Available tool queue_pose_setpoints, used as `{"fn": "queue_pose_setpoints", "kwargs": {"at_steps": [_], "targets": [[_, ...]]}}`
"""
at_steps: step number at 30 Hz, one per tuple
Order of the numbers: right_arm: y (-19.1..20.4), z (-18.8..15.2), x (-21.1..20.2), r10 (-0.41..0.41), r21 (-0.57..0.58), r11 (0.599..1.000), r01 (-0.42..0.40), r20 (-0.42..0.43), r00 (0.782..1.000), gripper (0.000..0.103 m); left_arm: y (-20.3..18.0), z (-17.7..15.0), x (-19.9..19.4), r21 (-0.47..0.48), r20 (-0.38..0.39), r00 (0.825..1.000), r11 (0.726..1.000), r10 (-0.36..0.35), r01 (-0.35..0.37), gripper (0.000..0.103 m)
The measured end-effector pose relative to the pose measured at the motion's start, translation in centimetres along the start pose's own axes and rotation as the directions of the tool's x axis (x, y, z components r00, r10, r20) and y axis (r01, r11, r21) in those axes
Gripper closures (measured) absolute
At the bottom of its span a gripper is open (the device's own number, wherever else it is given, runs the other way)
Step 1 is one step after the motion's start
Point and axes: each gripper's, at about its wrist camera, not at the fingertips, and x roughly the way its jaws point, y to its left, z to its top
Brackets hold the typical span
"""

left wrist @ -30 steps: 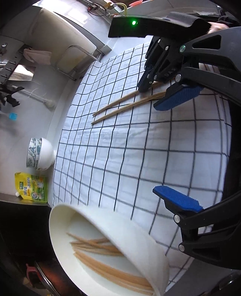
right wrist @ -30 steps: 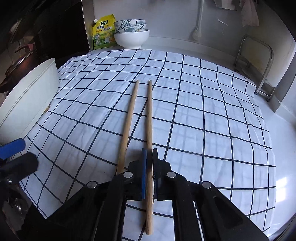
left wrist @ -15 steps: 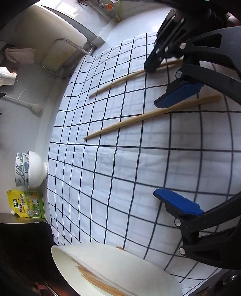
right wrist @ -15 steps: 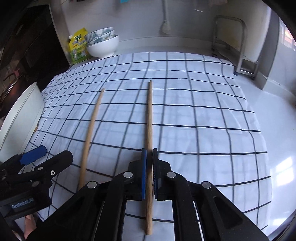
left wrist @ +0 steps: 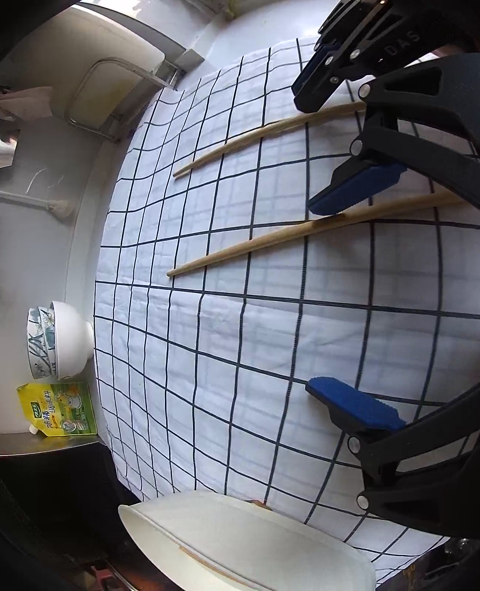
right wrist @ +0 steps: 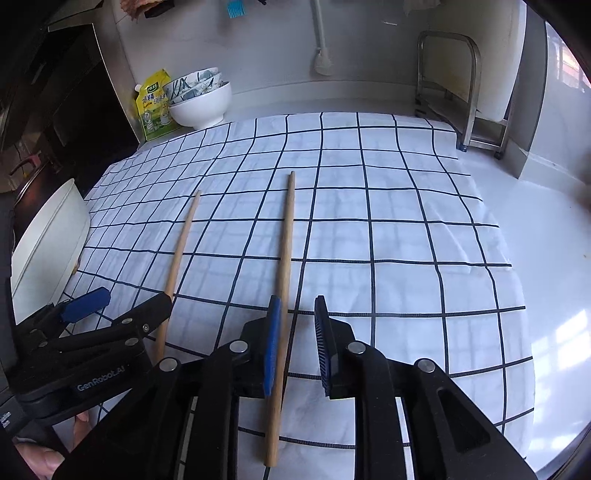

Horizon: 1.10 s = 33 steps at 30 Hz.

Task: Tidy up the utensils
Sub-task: 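Grasp one chopstick with the right gripper while the left gripper grasps the last one, then carry both chopsticks into the cream basin and open both grippers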

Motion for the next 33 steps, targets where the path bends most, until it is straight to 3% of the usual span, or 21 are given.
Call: {"fn": "queue_pose_setpoints", "kwargs": {"at_steps": [4, 9, 12, 14, 15, 24, 33], "targets": [[0.5, 0.1, 0.2, 0.003, -0.017, 1.0, -0.004, -0.003, 1.0, 0.078, -0.5, 0.1, 0.2, 0.011, 0.013, 1.0, 1.0, 0.024, -0.024, 0.017], [1.2, 0.0, 0.9, -0.037, -0.054, 0.998, 0.036, -0.009, 0.999, 0.077, -1.2, 0.1, 0.0, 0.048, 0.033, 0.999, 0.998, 0.024, -0.026, 0.037], [1.8, -0.1, 1.0, -0.055, -0.083, 0.995, 0.054, -0.01, 0.998, 0.078, -1.6, 0.0, -0.3, 0.065, 0.036, 0.999, 0.998, 0.005, -0.008, 0.06], [2.0, -0.2, 1.1, -0.067, -0.096, 0.993, 0.067, -0.005, 0.998, 0.089, -1.7, -0.1, -0.5, 0.07, 0.032, 0.999, 0.998, -0.011, 0.009, 0.086], [1.9, -0.2, 1.0, -0.069, -0.098, 0.993, 0.068, -0.004, 0.998, 0.096, -1.7, -0.1, -0.5, 0.069, 0.026, 0.999, 0.997, -0.021, 0.019, 0.093], [0.5, -0.2, 0.2, 0.043, 0.003, 0.999, -0.043, 0.007, 0.999, 0.097, 0.5, -0.4, -1.9, 0.034, 0.001, 0.996, 0.996, -0.087, 0.087, 0.096], [3.5, 0.7, -3.2, 0.126, -0.007, 0.992, -0.126, 0.1, 0.987, 0.097, 4.2, 0.0, -7.4, 0.044, 0.11, 0.989, 0.994, -0.1, 0.095, 0.096]]}}
